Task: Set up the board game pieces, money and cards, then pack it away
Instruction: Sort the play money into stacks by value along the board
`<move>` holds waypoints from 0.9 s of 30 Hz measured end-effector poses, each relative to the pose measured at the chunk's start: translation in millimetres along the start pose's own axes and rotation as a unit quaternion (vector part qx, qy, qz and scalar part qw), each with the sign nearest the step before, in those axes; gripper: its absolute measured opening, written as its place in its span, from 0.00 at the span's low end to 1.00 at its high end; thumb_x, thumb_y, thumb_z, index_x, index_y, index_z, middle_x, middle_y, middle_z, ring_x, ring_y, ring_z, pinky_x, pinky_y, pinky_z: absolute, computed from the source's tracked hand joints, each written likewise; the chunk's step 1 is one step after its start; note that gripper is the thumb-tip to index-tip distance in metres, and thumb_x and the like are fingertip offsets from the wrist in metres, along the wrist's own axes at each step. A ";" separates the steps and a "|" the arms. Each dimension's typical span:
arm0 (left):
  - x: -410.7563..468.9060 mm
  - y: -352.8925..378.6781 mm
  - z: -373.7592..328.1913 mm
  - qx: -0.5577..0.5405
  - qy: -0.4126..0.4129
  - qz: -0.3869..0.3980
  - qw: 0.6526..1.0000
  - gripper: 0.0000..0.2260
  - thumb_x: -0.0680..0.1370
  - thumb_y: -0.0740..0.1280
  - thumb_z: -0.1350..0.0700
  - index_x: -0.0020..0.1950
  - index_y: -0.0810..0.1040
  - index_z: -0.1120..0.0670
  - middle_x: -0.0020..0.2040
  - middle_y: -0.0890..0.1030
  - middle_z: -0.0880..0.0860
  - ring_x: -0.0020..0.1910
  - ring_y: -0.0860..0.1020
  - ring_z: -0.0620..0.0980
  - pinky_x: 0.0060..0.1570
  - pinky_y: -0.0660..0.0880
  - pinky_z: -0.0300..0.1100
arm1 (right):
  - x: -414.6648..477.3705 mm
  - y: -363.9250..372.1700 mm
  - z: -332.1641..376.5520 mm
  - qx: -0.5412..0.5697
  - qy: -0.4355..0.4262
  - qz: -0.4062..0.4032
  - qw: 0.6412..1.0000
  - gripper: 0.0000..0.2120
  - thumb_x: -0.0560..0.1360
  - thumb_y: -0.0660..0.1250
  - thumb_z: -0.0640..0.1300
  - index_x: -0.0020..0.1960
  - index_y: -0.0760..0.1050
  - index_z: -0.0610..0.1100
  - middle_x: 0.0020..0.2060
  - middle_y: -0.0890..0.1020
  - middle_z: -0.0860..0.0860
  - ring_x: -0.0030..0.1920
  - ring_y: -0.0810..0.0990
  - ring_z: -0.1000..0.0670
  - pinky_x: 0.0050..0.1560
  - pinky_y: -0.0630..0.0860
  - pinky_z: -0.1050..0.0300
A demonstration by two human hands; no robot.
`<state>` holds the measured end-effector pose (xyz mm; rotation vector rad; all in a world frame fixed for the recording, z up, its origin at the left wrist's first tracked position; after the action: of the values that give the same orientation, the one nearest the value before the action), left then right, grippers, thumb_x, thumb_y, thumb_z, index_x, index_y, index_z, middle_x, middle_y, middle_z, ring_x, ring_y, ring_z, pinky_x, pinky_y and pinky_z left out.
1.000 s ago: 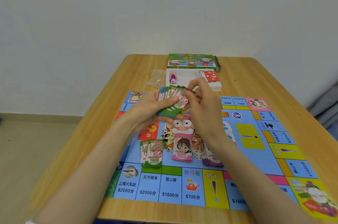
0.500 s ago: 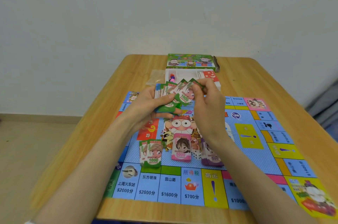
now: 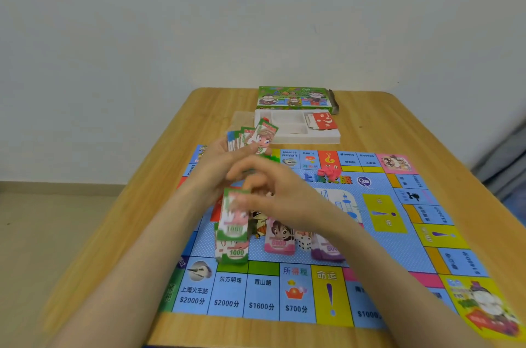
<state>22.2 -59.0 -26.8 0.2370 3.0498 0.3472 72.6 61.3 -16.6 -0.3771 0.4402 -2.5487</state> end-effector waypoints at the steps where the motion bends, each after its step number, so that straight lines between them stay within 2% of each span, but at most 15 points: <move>1: 0.9 -0.1 0.9 -0.005 -0.003 0.001 1.000 0.04 0.76 0.67 0.64 0.50 0.77 0.58 0.41 0.84 0.56 0.33 0.82 0.49 0.30 0.78 0.38 | -0.1 4.1 -3.2 -0.051 0.001 0.023 0.998 0.09 0.73 0.70 0.37 0.50 0.73 0.44 0.30 0.78 0.54 0.30 0.72 0.55 0.36 0.69 0.63; 2: 0.5 1.0 0.9 -0.012 -0.009 0.003 1.000 0.04 0.76 0.66 0.64 0.50 0.77 0.58 0.41 0.84 0.56 0.34 0.83 0.49 0.29 0.78 0.38 | 0.2 7.3 -6.6 -0.093 0.002 0.034 0.995 0.07 0.73 0.70 0.37 0.49 0.73 0.44 0.30 0.78 0.54 0.30 0.72 0.57 0.35 0.70 0.64; 5: 0.5 2.4 1.0 -0.001 -0.019 0.008 1.000 0.05 0.77 0.66 0.63 0.52 0.76 0.57 0.41 0.85 0.53 0.35 0.84 0.49 0.27 0.78 0.35 | 0.9 14.3 -14.2 -0.174 0.005 0.051 0.983 0.04 0.73 0.69 0.37 0.45 0.75 0.43 0.32 0.79 0.50 0.32 0.74 0.56 0.40 0.74 0.55; 10: -0.5 2.9 0.5 0.008 -0.022 0.011 1.000 0.06 0.77 0.66 0.62 0.53 0.76 0.57 0.41 0.86 0.53 0.35 0.84 0.49 0.28 0.78 0.35 | 1.5 20.8 -17.4 -0.325 -0.033 0.073 0.942 0.06 0.71 0.69 0.41 0.48 0.76 0.44 0.36 0.74 0.54 0.39 0.73 0.52 0.41 0.71 0.54; 12: -1.0 3.3 0.8 0.000 -0.024 0.009 1.000 0.05 0.77 0.66 0.62 0.52 0.76 0.57 0.42 0.85 0.53 0.36 0.84 0.50 0.28 0.78 0.35 | 1.1 20.2 -16.5 -0.336 -0.046 0.055 0.939 0.10 0.70 0.71 0.43 0.50 0.76 0.43 0.41 0.72 0.53 0.44 0.71 0.52 0.46 0.71 0.52; 15: -1.0 3.3 0.8 -0.003 -0.024 0.005 1.000 0.04 0.77 0.66 0.62 0.50 0.77 0.57 0.42 0.85 0.54 0.35 0.84 0.50 0.28 0.78 0.34 | -1.4 20.9 -15.1 -0.335 -0.044 0.062 0.939 0.18 0.70 0.72 0.49 0.56 0.75 0.43 0.51 0.73 0.49 0.54 0.70 0.50 0.56 0.70 0.51; 18: -0.6 3.3 0.1 -0.008 -0.020 -0.003 1.000 0.03 0.77 0.65 0.63 0.50 0.77 0.57 0.40 0.85 0.53 0.34 0.84 0.49 0.27 0.77 0.35 | -5.5 24.4 -12.3 -0.331 -0.046 0.117 0.935 0.28 0.68 0.74 0.56 0.63 0.72 0.44 0.59 0.72 0.50 0.60 0.68 0.52 0.63 0.66 0.56; 20: -0.1 2.8 -0.2 -0.014 -0.021 -0.005 1.000 0.04 0.77 0.65 0.63 0.51 0.77 0.58 0.40 0.85 0.54 0.33 0.84 0.49 0.27 0.77 0.35 | -7.3 24.8 -10.7 -0.345 -0.041 0.153 0.925 0.33 0.68 0.74 0.56 0.67 0.68 0.46 0.63 0.69 0.51 0.63 0.63 0.54 0.64 0.61 0.62; 23: -0.3 2.9 -0.4 -0.010 -0.022 0.001 1.000 0.05 0.77 0.65 0.63 0.52 0.76 0.58 0.40 0.85 0.53 0.34 0.84 0.49 0.28 0.78 0.35 | -8.0 24.6 -8.9 -0.346 -0.037 0.171 0.922 0.32 0.70 0.72 0.53 0.70 0.66 0.46 0.65 0.67 0.51 0.65 0.62 0.54 0.65 0.59 0.62; 27: 0.1 2.7 -0.3 -0.003 -0.024 0.006 1.000 0.06 0.78 0.65 0.63 0.54 0.76 0.59 0.41 0.85 0.53 0.34 0.84 0.49 0.28 0.78 0.35 | -7.2 26.6 -9.8 -0.351 -0.043 0.172 0.920 0.29 0.72 0.70 0.50 0.70 0.66 0.48 0.64 0.68 0.50 0.64 0.64 0.51 0.65 0.63 0.58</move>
<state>22.5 -56.5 -25.9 0.2600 3.0007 0.3460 87.0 45.8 -36.8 -0.5977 1.2699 -1.9543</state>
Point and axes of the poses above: each hand's wrist, its own x-axis towards the middle knuckle, its own y-axis out of the palm, z = x × y, the point moved 2 cm from there along x, towards the middle knuckle
